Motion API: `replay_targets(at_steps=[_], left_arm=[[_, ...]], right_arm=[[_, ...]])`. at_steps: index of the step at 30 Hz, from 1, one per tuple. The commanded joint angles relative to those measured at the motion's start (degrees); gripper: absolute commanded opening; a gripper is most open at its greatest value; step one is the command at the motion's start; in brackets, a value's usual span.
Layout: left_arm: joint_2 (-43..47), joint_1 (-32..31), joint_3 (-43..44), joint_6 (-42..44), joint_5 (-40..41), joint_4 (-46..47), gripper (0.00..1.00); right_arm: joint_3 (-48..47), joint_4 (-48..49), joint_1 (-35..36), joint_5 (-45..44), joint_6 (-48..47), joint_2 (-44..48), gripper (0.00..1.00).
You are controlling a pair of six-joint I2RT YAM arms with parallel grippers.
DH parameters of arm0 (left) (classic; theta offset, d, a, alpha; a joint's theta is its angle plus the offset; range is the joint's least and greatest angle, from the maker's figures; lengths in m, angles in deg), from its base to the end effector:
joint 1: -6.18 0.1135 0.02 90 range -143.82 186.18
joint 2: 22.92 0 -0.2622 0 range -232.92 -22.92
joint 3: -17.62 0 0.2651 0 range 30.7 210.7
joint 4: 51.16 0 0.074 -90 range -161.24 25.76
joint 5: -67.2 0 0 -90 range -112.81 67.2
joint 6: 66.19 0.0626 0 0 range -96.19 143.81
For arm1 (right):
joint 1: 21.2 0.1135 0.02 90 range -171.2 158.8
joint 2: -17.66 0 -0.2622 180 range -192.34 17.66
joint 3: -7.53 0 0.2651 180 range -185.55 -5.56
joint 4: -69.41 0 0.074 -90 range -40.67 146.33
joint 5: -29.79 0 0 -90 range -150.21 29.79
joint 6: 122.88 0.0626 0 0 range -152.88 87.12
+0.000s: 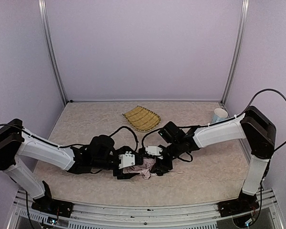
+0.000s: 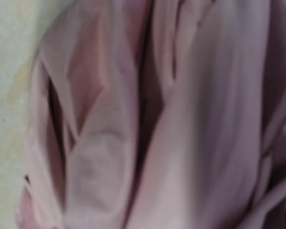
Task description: Put away the umbrella
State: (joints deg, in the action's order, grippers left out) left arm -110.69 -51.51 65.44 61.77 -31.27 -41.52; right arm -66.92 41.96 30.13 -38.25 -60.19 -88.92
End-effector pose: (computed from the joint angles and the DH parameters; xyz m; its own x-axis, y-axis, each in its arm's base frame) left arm 0.1688 -0.2841 0.1367 0.3433 0.5954 -0.7264 0.8786 0.0697 0.4724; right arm 0.2230 0.3161 0.1099 -0.0923 -0.7963 -0.5979 -0.9957 0.0746 0.0542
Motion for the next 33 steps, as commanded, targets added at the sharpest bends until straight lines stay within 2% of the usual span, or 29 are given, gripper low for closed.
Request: replay_targets(at_steps=[1,3,5,6,7,8,13,16,17,18,20,28,29,31,33], left_arm=[[-5.0,-1.1,4.2,9.6,6.4,-7.7,0.84],[-6.7,-0.6,5.8,12.1,7.9,-6.4,0.85],[-8.4,0.4,8.2,12.5,5.8,-7.4,0.86],[-9.2,1.3,9.2,11.9,3.2,-8.4,0.89],[-10.1,2.2,10.1,11.2,-0.4,-9.2,0.98],[-11.2,3.1,10.7,10.6,-2.0,-10.2,0.99],[-17.4,4.4,13.0,10.1,-3.1,-14.5,0.97],[-19.4,3.8,14.4,9.4,-2.4,-19.0,0.85],[-19.8,3.6,14.6,8.9,-1.7,-19.9,0.78],[-20.0,3.2,14.5,8.7,-1.2,-20.5,0.64],[-19.6,2.2,13.5,7.9,-0.8,-20.1,0.45],[-18.7,-3.1,7.2,8.6,5.7,-13.6,0.00],[-19.0,-3.7,7.0,8.9,6.4,-13.3,0.00],[-19.7,-5.0,7.2,9.4,7.8,-14.1,0.00],[-20.1,-6.5,7.3,10.1,9.1,-15.4,0.00]], right_arm=[[1.4,-10.1,-1.0,5.7,1.2,-3.1,0.55],[0.9,-10.1,-1.2,6.3,0.7,-3.4,0.55],[0.3,-10.3,-1.6,7.2,0.4,-3.9,0.56],[0.2,-10.2,-1.9,7.9,0.3,-4.0,0.56],[0.3,-10.1,-2.3,8.5,0.2,-4.0,0.56],[0.3,-9.7,-2.6,8.8,0.4,-3.9,0.56],[0.9,-8.0,-2.9,9.3,0.7,-2.8,0.56],[1.4,-6.3,-3.0,7.9,2.0,-1.2,0.58],[1.6,-5.6,-3.0,7.1,2.9,-0.3,0.60],[1.9,-4.5,-2.9,6.3,3.7,0.8,0.63],[2.3,-3.1,-2.9,4.2,6.2,3.5,0.68],[7.1,3.0,-3.0,-3.6,15.0,20.7,0.82],[7.9,3.5,-2.9,-5.5,15.5,22.7,0.84],[9.6,4.9,-3.1,-9.2,16.8,27.1,0.98],[12.0,8.5,-4.0,-12.8,18.5,31.4,1.00]])
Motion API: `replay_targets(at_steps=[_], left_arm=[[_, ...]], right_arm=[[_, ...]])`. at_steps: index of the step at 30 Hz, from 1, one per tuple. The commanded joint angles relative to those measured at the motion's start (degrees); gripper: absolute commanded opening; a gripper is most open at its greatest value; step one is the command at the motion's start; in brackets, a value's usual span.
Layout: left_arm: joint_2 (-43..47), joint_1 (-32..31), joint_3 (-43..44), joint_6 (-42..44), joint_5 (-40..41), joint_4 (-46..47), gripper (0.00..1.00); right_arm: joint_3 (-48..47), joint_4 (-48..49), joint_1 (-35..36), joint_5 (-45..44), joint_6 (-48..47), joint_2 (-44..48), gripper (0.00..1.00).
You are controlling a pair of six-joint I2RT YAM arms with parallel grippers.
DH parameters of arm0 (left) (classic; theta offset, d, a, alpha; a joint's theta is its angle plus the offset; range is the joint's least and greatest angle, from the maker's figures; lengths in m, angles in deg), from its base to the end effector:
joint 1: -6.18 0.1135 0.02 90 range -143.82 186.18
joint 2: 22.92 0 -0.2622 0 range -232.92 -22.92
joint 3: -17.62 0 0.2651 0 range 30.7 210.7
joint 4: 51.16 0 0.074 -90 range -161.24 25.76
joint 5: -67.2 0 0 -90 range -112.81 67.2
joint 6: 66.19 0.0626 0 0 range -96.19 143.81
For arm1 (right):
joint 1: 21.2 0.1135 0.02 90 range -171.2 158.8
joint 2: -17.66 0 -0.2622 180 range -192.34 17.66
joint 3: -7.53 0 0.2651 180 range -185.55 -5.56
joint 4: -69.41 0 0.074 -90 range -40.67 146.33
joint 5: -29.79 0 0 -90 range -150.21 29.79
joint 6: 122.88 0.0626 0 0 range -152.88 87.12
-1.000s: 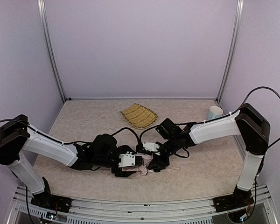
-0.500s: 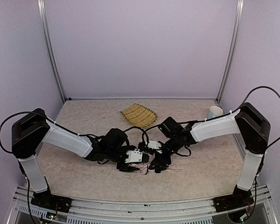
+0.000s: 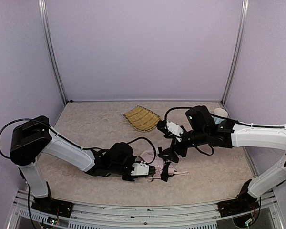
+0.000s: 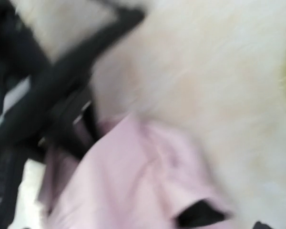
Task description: Put away the umbrella
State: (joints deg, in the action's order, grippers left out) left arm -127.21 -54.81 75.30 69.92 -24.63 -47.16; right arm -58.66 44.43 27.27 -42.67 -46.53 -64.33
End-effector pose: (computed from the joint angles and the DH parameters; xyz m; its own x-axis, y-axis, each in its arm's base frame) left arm 0.1764 -0.3222 0.0825 0.4105 0.7450 -0.5258 0.8505 -0.1049 0.5154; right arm 0.2112 0.2669 0.2136 -0.2167 -0.5840 -0.7823 -0.9429 0.3329 0.0126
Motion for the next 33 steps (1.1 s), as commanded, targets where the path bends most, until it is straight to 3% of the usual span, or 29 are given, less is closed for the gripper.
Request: replay_targets(at_steps=[1,4,6,9,11,13,16,23,26,31,33], left_arm=[[-3.6,-3.9,-2.6,2.1,3.4,-10.1,0.00],[-3.9,-6.4,-2.8,2.4,5.6,-10.6,0.00],[-4.2,-7.9,-2.6,2.4,6.7,-11.1,0.00],[-5.1,-9.7,-1.0,1.7,6.7,-12.5,0.00],[-5.9,-10.7,0.3,1.1,7.4,-13.6,0.00],[-6.5,-11.5,1.9,0.1,7.8,-14.7,0.00],[-7.2,-12.7,3.6,-1.6,7.6,-15.2,0.00],[-7.7,-14.4,4.1,-4.2,8.3,-15.2,0.00],[-7.4,-14.3,3.4,-3.3,8.9,-15.1,0.00],[-6.6,-13.7,2.3,-1.0,9.0,-15.7,0.00],[-6.1,-13.2,1.8,-0.8,9.0,-15.8,0.00]], right_arm=[[5.4,7.9,-2.1,-8.9,5.9,8.5,1.00],[6.9,12.7,-6.5,-10.4,13.8,11.5,1.00],[6.8,15.3,-10.2,-5.3,19.5,9.7,0.99],[2.9,13.7,-13.2,0.0,25.7,2.1,0.82],[-2.8,7.0,-14.0,-1.0,27.5,-5.5,0.64],[-8.1,-0.9,-13.9,-4.5,28.2,-12.4,0.55],[-10.2,-5.3,-12.3,-6.2,29.1,-17.8,0.56],[-11.1,-12.8,-8.1,-12.2,33.0,-21.8,0.78],[-11.2,-13.0,-4.6,-9.4,35.2,-23.6,0.81],[-12.6,-14.6,0.4,-8.7,42.1,-28.5,0.77],[-12.8,-13.6,1.5,-7.1,44.5,-29.6,0.60]])
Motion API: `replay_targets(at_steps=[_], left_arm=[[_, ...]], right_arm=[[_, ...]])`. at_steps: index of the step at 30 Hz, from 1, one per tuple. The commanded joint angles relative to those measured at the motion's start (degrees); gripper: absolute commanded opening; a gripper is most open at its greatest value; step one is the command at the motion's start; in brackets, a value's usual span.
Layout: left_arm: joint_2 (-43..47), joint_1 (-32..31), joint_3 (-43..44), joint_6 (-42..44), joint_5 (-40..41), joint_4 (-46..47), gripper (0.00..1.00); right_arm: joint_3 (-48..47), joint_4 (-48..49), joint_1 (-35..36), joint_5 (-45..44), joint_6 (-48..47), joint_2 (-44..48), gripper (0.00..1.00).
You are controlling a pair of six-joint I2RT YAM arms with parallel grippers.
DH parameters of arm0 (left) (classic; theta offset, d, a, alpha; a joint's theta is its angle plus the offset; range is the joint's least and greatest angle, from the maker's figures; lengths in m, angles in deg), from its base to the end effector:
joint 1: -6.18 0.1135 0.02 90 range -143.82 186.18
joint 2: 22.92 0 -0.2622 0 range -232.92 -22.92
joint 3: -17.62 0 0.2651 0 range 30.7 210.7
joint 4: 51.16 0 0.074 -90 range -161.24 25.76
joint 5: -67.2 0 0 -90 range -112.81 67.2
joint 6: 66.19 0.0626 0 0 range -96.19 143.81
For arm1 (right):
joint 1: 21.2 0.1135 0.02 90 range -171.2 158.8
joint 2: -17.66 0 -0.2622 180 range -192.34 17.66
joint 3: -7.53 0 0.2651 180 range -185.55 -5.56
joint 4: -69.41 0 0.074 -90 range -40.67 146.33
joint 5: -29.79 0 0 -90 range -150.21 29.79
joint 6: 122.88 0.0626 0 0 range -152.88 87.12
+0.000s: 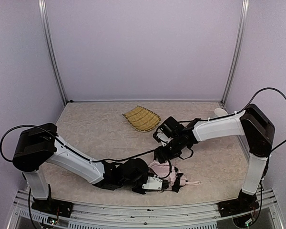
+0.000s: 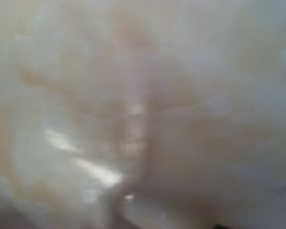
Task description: Put away the umbrella
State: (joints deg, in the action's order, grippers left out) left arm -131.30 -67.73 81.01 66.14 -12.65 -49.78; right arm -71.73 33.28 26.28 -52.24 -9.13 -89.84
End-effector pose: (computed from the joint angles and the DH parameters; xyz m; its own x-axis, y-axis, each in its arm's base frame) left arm 0.1182 -0.3701 0.0814 0.4718 0.7562 -0.4534 0.8018 -0.1540 0.5774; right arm 0.2580 0.2942 0.1155 -0.8680 -0.3565 -0.3456 -0.4598 0.8398 0.2886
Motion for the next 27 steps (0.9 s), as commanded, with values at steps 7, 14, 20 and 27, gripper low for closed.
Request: replay_targets(at_steps=[7,14,20,27], left_arm=[[2.8,1.7,-5.9,2.6,-6.3,-13.0,0.00],[3.3,1.6,-3.0,3.2,-15.1,-19.7,0.00],[0.8,0.9,0.4,1.4,-23.0,-24.9,0.00],[-2.1,0.4,4.0,-2.4,-22.2,-26.7,0.00]], right_arm=[[-1.8,2.8,2.0,3.6,9.7,-3.3,0.00],[-1.6,17.2,-5.6,4.9,6.6,4.4,0.00],[1.2,23.9,-10.9,7.4,3.1,7.8,0.00],[3.7,25.8,-13.4,9.6,-0.4,10.1,0.00]])
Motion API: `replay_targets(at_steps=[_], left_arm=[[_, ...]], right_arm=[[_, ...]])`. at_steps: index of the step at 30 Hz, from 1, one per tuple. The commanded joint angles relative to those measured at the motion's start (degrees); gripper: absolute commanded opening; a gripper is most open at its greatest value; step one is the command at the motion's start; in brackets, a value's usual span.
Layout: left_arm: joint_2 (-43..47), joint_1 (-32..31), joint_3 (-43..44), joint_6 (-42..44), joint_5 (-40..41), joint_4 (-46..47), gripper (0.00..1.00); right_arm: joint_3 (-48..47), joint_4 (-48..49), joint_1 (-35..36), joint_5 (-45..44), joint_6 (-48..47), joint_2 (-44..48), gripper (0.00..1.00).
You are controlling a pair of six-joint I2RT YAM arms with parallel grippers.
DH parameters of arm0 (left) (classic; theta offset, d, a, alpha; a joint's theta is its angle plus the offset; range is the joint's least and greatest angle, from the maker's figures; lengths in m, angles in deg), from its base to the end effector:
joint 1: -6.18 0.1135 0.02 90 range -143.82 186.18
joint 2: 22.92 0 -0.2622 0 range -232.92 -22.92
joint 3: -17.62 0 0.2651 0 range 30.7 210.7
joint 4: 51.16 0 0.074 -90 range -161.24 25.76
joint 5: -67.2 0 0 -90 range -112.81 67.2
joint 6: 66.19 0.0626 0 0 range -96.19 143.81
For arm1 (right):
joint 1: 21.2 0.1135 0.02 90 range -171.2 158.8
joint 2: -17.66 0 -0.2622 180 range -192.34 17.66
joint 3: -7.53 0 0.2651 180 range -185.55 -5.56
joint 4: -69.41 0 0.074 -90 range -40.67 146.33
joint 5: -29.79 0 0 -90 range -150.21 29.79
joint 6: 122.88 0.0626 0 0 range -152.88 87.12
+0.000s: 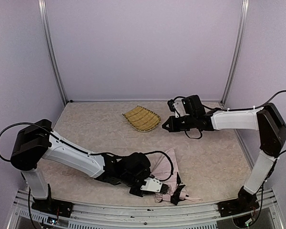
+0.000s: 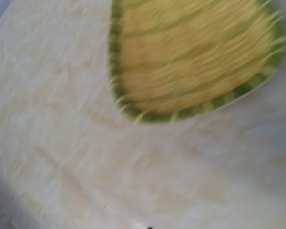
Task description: Put away the umbrella
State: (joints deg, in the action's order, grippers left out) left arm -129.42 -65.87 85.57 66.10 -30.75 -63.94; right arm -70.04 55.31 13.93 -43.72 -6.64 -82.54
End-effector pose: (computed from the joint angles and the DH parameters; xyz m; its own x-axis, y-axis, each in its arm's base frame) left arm 0.1110 -0.3706 0.0935 0.4739 0.6995 -0.5349 0.8786 -0.3348 0.3406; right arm 0.3321 0.2554 0.1894 -0.7649 -0.0198 -0.6438 -0.4455 0.7381 0.5066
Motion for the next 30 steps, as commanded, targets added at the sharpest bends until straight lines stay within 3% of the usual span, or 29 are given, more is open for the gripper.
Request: replay_targets(at_steps=[1,3,7,12,17,25,30], left_arm=[[-4.0,-1.4,-0.6,-3.2,-3.1,-12.0,0.00],[-4.1,-1.1,-0.6,-4.4,-1.8,-11.5,0.00],[-4.0,0.2,-0.5,-5.8,-3.2,-11.7,0.00],[-7.1,4.2,4.8,-10.6,-11.7,-18.4,0.00],[-13.1,7.1,10.7,-15.0,-15.9,-27.2,0.00],[-19.0,13.9,16.1,-19.0,-25.2,-33.1,0.00],[-22.4,15.9,18.8,-18.5,-32.0,-37.0,0.00]], right_arm=[[2.8,3.6,-1.0,1.9,-2.9,2.8,0.00],[4.2,2.3,-1.0,2.8,-3.0,3.0,0.00],[7.0,-2.0,-1.0,3.6,-8.2,6.6,0.32],[9.6,-8.2,-1.0,5.5,-15.6,15.0,0.46],[15.9,-6.8,-0.9,9.1,-22.0,26.7,0.62],[28.3,-2.2,2.8,8.5,-40.7,45.0,0.65],[36.1,-0.3,9.9,7.3,-57.6,48.8,0.74]])
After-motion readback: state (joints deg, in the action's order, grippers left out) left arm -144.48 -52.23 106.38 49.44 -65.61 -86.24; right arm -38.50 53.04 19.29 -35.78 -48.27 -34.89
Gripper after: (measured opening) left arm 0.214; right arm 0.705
